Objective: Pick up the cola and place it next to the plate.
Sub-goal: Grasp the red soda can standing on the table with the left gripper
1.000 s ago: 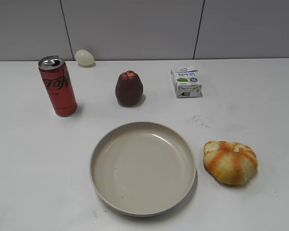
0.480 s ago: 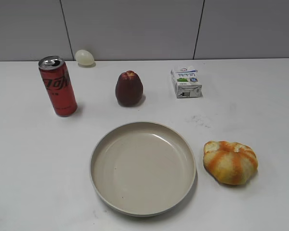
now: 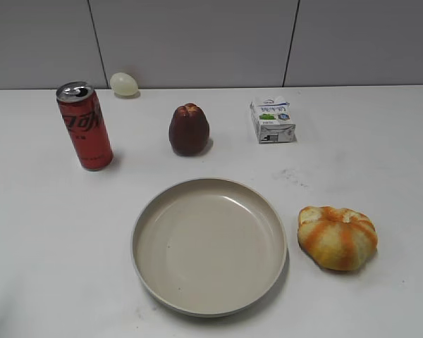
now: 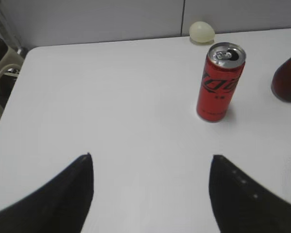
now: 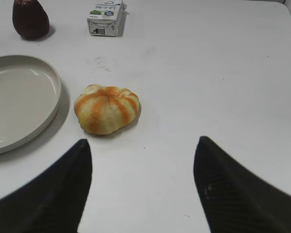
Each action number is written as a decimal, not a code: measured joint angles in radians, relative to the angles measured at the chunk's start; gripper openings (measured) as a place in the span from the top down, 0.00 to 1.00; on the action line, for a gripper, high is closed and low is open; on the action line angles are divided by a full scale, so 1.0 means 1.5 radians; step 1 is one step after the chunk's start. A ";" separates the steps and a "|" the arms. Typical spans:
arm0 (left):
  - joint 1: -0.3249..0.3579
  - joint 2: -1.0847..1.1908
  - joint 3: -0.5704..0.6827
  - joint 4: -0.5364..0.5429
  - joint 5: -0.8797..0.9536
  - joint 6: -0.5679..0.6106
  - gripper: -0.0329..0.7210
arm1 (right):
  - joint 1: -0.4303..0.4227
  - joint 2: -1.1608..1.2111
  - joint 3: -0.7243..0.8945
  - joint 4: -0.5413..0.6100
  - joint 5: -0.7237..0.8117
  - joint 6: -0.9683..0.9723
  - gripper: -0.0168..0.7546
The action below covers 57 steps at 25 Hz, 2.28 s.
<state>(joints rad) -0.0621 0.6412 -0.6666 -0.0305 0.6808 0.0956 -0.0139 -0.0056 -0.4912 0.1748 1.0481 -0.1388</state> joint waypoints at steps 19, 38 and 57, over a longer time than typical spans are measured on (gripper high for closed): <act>-0.163 0.608 -0.430 0.028 0.051 0.000 0.17 | 0.000 0.000 0.000 0.000 0.000 0.001 0.29; -0.163 0.806 -0.509 -0.001 -0.009 0.000 0.17 | 0.000 0.000 0.000 0.000 0.000 0.001 0.29; -0.163 0.848 -0.509 -0.001 -0.006 0.000 0.27 | 0.000 0.000 0.000 0.000 0.000 0.001 0.29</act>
<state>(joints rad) -0.3073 1.9132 -1.4306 -0.0318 0.6711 0.0956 -0.0139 -0.0056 -0.4912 0.1748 1.0481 -0.1376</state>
